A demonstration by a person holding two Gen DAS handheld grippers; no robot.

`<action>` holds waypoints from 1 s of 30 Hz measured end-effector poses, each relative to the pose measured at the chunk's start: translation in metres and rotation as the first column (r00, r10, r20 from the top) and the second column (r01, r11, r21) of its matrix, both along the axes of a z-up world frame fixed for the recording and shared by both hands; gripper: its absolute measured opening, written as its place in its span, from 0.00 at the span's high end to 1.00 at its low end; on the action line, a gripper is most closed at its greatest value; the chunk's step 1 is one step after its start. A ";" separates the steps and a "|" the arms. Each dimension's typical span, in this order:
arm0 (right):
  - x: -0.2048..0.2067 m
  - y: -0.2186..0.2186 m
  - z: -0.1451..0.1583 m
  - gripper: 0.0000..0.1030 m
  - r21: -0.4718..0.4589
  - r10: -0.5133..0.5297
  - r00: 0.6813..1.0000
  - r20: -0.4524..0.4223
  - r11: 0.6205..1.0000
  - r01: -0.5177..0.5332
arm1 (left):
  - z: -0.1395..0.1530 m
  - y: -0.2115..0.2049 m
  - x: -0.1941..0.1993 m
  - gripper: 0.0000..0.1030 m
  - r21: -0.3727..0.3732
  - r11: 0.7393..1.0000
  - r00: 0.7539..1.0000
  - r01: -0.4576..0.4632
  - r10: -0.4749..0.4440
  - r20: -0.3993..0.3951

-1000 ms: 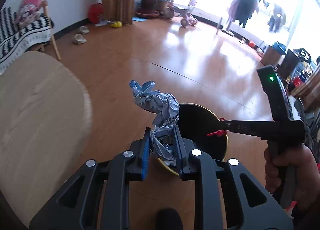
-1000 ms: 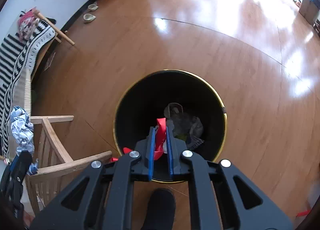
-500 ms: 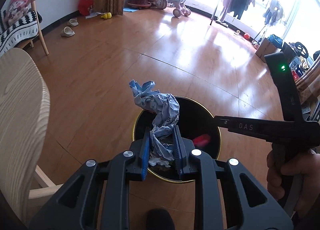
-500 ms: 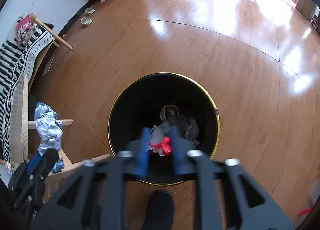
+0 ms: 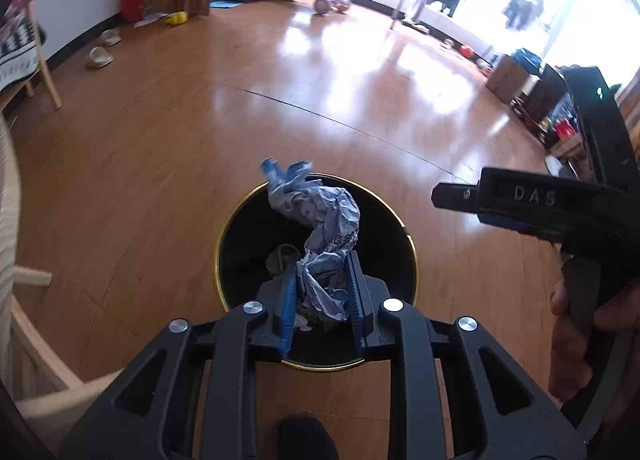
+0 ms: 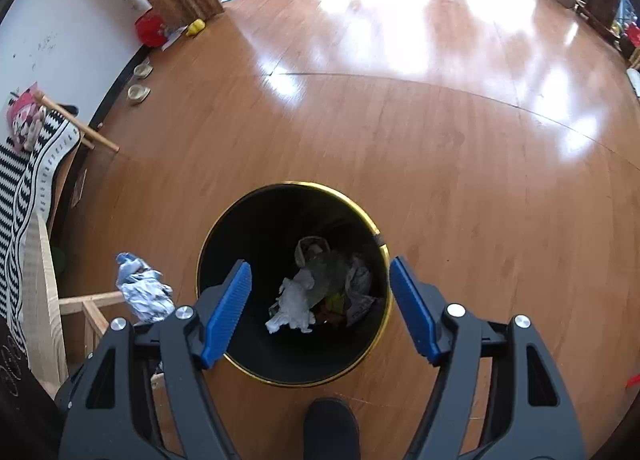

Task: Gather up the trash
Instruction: 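Carry both items over the black bin and open both tools to drop them, then grasp the white-green barcode strip wrapper with the left tool while the right tool grasps the purple-pink toy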

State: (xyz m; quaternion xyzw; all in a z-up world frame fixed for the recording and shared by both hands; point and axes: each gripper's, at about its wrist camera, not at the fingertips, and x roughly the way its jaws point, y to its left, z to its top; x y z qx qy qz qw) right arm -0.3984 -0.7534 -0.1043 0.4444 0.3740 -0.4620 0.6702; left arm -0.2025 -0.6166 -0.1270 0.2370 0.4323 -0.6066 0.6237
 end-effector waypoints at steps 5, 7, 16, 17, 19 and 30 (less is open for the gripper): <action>-0.002 0.001 0.007 0.32 -0.034 -0.014 1.000 -0.022 0.999 0.013 | 0.000 0.001 0.003 0.45 0.009 1.000 1.000 -0.004 0.004 0.004; 0.000 0.001 0.008 0.32 -0.038 -0.010 1.000 -0.021 0.999 0.010 | 0.006 0.004 0.004 0.41 -0.006 1.000 1.000 -0.012 0.013 0.016; 0.046 0.025 0.037 0.28 -0.107 0.085 0.996 -0.009 0.991 -0.086 | 0.050 0.045 0.037 0.23 -0.041 0.993 0.993 -0.108 0.110 0.046; 0.056 0.031 0.043 0.28 -0.121 0.107 0.994 -0.008 0.987 -0.107 | 0.058 0.053 0.042 0.22 -0.048 0.991 0.990 -0.126 0.128 0.059; 0.082 0.047 0.057 0.28 -0.154 0.163 0.987 -0.002 0.975 -0.161 | 0.075 0.075 0.058 0.22 -0.055 0.985 0.981 -0.165 0.170 0.091; 0.265 0.192 0.130 0.27 -0.286 0.570 0.819 0.066 0.797 -0.531 | 0.141 0.251 0.182 0.16 -0.113 0.855 0.838 -0.507 0.519 0.168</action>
